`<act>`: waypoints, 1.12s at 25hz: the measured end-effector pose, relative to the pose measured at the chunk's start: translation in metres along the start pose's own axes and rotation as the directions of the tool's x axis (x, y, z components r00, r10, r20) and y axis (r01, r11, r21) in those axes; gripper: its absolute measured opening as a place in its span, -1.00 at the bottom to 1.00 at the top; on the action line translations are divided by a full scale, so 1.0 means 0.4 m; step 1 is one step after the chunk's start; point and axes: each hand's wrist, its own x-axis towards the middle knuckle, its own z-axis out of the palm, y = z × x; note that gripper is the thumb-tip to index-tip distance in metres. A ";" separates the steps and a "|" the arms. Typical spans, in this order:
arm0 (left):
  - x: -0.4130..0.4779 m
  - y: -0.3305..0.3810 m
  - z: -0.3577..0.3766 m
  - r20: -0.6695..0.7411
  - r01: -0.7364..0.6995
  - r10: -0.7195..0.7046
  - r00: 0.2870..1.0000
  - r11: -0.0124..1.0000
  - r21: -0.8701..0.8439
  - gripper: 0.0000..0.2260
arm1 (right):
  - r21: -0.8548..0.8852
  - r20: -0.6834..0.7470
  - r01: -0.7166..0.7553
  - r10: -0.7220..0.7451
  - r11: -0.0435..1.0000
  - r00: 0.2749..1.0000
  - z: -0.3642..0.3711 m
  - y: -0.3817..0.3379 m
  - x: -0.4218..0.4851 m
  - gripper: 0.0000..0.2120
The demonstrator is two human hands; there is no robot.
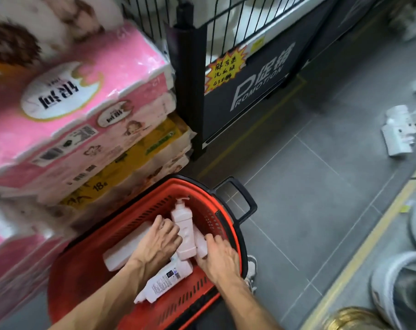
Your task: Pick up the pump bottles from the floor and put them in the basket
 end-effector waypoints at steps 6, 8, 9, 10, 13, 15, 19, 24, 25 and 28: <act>-0.102 -0.033 -0.340 0.015 0.181 -0.181 0.983 0.973 -0.141 -0.65 | -0.060 -0.053 -0.040 0.037 0.997 0.998 -0.240 0.000 -0.217 -0.48; -0.106 -0.021 -0.418 0.044 0.173 -0.168 0.985 0.972 -0.159 -0.58 | -0.086 -0.073 -0.060 0.054 0.994 0.996 -0.317 0.010 -0.264 -0.49; -0.103 -0.016 -0.472 0.052 0.171 -0.164 0.985 0.971 -0.168 -0.54 | -0.093 -0.084 -0.072 0.064 0.993 0.994 -0.360 0.021 -0.289 -0.48; -0.098 -0.017 -0.525 0.066 0.156 -0.147 0.987 0.973 -0.168 -0.51 | -0.091 -0.105 -0.086 0.076 0.992 0.992 -0.403 0.032 -0.314 -0.48; -0.069 0.000 -0.671 -0.006 0.106 -0.109 0.994 0.975 -0.195 -0.46 | -0.068 -0.165 -0.136 0.123 0.988 0.979 -0.530 0.091 -0.382 -0.50; -0.040 0.026 -0.779 0.012 0.089 -0.088 0.996 0.981 -0.173 -0.46 | -0.053 -0.189 -0.176 0.163 0.983 0.968 -0.606 0.148 -0.424 -0.50; 0.053 0.098 -0.938 -0.063 0.058 -0.067 0.996 0.989 -0.133 -0.54 | 0.015 -0.201 -0.258 0.256 0.966 0.946 -0.731 0.291 -0.497 -0.47; 0.244 0.194 -1.116 -0.150 -0.045 0.027 0.988 0.992 -0.117 -0.56 | 0.099 -0.193 -0.348 0.362 0.932 0.912 -0.873 0.528 -0.560 -0.49; 0.277 0.210 -1.149 -0.162 -0.051 0.029 0.986 0.990 -0.130 -0.57 | 0.103 -0.193 -0.363 0.377 0.926 0.906 -0.898 0.573 -0.570 -0.51; 0.350 0.244 -1.254 -0.077 -0.021 0.008 0.997 0.983 -0.180 -0.58 | 0.125 -0.191 -0.402 0.420 0.907 0.887 -0.962 0.690 -0.591 -0.54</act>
